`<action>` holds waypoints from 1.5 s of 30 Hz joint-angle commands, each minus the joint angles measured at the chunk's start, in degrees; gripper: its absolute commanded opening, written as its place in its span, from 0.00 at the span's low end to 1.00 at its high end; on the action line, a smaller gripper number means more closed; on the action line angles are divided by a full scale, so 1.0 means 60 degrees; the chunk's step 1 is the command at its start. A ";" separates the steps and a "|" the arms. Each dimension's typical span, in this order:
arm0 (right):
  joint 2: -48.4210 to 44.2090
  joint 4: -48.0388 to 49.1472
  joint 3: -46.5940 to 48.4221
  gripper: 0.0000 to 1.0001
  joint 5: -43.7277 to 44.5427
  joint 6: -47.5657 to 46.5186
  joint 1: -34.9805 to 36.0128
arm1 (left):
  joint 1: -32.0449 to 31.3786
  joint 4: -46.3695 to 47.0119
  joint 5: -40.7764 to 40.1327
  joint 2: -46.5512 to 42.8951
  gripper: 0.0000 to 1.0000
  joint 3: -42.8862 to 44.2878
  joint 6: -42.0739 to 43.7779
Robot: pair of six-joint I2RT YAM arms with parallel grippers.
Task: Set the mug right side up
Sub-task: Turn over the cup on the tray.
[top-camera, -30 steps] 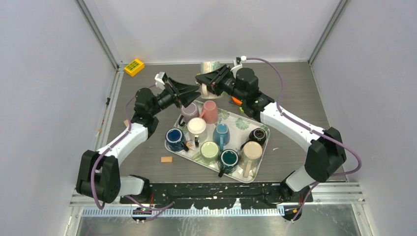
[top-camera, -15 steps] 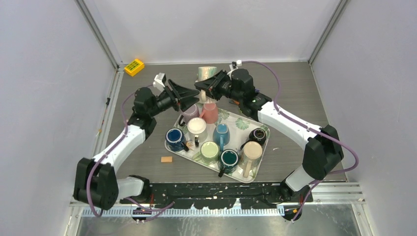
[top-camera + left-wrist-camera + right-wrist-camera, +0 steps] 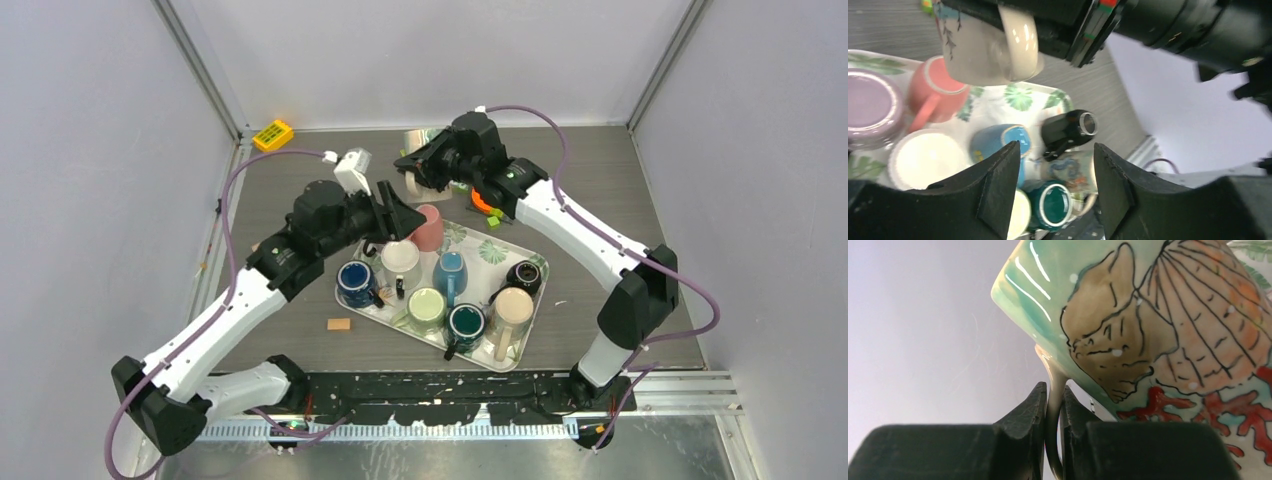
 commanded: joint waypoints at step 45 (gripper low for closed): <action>0.0760 0.0081 0.1842 0.30 0.0168 0.0116 0.0555 | -0.0657 0.2062 -0.5718 0.1341 0.00 0.0152 0.1754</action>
